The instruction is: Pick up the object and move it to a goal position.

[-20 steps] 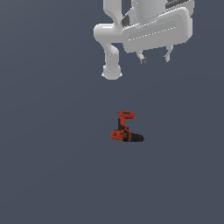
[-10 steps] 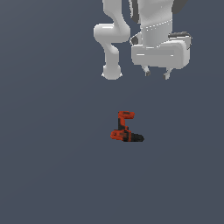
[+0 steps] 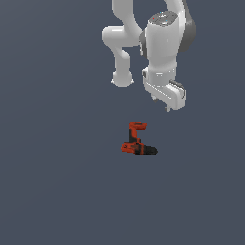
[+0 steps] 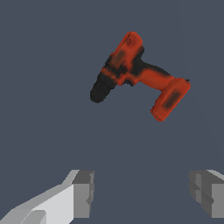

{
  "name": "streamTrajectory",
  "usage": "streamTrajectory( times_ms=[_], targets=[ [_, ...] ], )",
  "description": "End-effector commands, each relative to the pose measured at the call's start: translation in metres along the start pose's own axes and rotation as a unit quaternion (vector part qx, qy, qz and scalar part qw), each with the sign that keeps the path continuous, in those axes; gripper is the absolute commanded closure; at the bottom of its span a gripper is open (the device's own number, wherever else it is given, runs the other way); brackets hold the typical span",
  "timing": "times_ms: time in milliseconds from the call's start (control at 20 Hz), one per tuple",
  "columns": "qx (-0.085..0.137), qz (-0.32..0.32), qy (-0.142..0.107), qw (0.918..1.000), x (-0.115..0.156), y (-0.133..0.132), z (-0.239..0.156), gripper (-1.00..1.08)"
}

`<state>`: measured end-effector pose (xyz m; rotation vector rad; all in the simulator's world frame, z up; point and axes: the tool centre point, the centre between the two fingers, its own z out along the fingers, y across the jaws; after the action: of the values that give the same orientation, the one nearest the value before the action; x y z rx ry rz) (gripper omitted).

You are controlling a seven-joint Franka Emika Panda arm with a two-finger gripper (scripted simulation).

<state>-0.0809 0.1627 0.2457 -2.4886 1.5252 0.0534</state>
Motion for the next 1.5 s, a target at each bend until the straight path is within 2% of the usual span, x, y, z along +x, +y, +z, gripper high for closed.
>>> streamTrajectory(
  times_ms=[0, 350, 650, 900, 1450],
  targets=[
    [-0.018, 0.036, -0.003, 0.9992, 0.01, 0.012, 0.03, -0.6],
    [-0.063, 0.128, -0.014, 0.9896, 0.041, 0.051, 0.104, -0.6],
    [-0.088, 0.181, -0.021, 0.9794, 0.058, 0.079, 0.143, -0.6],
    [-0.097, 0.203, -0.024, 0.9741, 0.065, 0.092, 0.158, -0.6],
    [-0.098, 0.218, -0.018, 0.9708, 0.072, 0.097, 0.162, -0.6]
  ],
)
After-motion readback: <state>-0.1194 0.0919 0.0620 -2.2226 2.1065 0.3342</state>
